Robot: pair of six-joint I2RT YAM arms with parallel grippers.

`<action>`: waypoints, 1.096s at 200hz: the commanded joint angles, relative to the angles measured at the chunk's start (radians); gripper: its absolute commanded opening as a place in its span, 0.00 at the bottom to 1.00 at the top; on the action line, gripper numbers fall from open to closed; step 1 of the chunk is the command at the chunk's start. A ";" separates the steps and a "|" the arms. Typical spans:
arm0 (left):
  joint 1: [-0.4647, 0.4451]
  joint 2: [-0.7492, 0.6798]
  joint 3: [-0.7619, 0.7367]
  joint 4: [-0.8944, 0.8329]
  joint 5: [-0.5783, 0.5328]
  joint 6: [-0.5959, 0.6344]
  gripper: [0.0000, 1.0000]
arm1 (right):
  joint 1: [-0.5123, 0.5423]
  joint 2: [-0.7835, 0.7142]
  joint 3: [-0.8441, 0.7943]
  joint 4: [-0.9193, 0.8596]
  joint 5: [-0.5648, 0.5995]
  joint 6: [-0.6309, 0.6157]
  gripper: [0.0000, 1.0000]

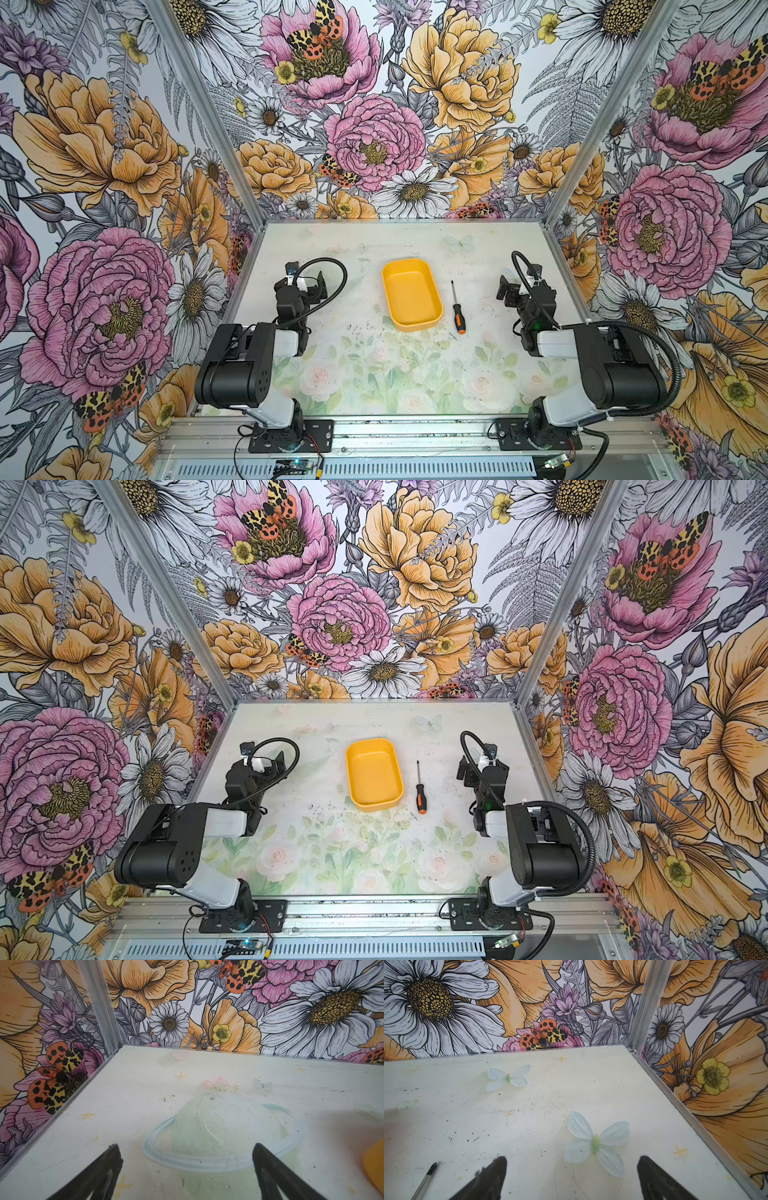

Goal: Put the screwdriver in the bin
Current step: 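Move the right gripper from rest toward the black-and-orange screwdriver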

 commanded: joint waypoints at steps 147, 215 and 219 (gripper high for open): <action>-0.053 -0.378 0.132 -0.539 -0.045 -0.070 0.99 | 0.023 -0.358 0.120 -0.438 0.102 0.059 0.98; -0.195 -0.502 0.146 -0.730 0.065 -0.317 0.99 | 0.118 -0.401 0.356 -1.054 -0.210 0.299 0.94; -0.206 -0.508 0.139 -0.723 0.063 -0.335 0.99 | 0.129 -0.397 0.354 -1.062 -0.211 0.306 0.94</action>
